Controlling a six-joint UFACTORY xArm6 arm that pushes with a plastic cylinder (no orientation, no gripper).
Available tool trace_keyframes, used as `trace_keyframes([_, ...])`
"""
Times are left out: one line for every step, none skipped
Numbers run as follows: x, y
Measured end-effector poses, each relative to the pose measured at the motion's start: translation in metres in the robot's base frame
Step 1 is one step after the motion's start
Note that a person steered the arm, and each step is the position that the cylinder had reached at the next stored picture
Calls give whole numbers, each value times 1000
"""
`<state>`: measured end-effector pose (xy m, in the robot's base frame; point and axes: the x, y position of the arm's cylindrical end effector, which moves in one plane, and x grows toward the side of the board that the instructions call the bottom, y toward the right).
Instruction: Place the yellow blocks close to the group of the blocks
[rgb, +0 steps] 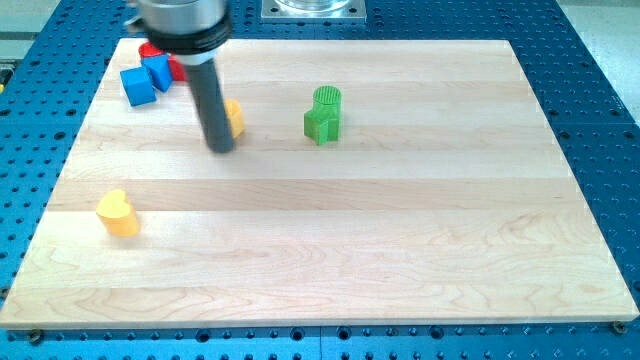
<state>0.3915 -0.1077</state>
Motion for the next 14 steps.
trace_keyframes([-54,-31])
trace_keyframes([-51,-39])
trace_keyframes([-20,-30])
trace_keyframes([-39,20])
trace_keyframes([-79,17])
trace_keyframes([-83,-67])
trace_keyframes([-33,-42])
trace_keyframes([71,-31])
trace_keyframes([180,-56])
trace_keyframes([148,-118])
trace_keyframes([80,-120])
trace_keyframes([70,-122])
trace_keyframes([117,-139])
trace_keyframes([116,-99])
